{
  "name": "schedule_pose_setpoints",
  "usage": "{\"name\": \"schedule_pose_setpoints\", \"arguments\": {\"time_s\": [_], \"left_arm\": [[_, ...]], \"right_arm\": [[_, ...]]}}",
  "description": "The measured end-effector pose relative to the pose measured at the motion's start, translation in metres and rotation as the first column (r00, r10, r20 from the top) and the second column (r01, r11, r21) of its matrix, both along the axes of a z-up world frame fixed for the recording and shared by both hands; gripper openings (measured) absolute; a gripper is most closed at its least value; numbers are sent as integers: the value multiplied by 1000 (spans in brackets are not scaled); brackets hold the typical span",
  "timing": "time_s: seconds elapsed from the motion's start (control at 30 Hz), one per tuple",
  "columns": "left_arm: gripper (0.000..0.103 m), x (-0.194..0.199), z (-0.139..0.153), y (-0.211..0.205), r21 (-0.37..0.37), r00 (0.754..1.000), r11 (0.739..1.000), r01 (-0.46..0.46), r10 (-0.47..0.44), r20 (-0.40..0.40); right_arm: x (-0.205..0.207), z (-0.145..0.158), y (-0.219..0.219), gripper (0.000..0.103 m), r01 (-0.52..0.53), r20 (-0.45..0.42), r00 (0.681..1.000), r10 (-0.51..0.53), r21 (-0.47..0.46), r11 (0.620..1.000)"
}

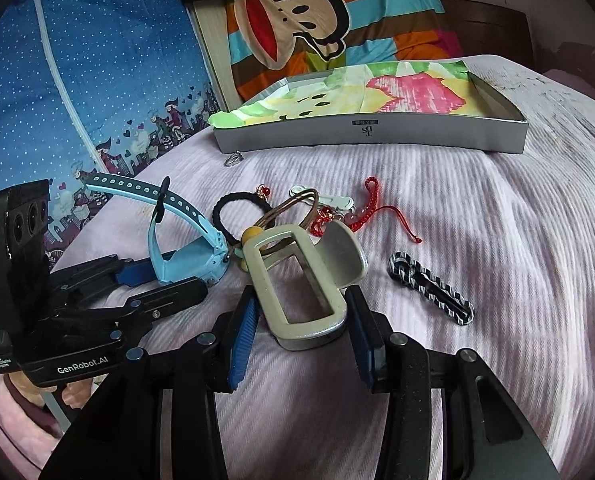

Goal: Organize jewelry
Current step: 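Lift the smartwatch with the left tool while the right tool lifts the beige frame clip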

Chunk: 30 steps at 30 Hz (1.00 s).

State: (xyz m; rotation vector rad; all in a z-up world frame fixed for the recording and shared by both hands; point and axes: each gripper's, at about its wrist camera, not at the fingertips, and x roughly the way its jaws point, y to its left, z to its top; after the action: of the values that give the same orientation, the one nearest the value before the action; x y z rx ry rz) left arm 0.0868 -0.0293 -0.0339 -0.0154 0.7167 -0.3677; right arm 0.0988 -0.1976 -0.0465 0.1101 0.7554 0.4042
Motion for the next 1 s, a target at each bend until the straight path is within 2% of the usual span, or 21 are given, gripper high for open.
{"name": "schedule_pose_setpoints", "arguments": {"time_s": [0.57, 0.77, 1.0], "left_arm": [[42, -18, 7, -6, 4, 994, 1000, -12, 11, 108], [42, -17, 4, -7, 16, 995, 1000, -12, 10, 96], [42, -21, 6, -7, 11, 993, 1000, -5, 4, 118]], "right_arm": [[-1, 4, -9, 39, 29, 54, 998, -34, 78, 997], [-1, 2, -8, 39, 32, 54, 998, -36, 80, 996], [1, 0, -10, 39, 36, 48, 998, -40, 87, 996]]}}
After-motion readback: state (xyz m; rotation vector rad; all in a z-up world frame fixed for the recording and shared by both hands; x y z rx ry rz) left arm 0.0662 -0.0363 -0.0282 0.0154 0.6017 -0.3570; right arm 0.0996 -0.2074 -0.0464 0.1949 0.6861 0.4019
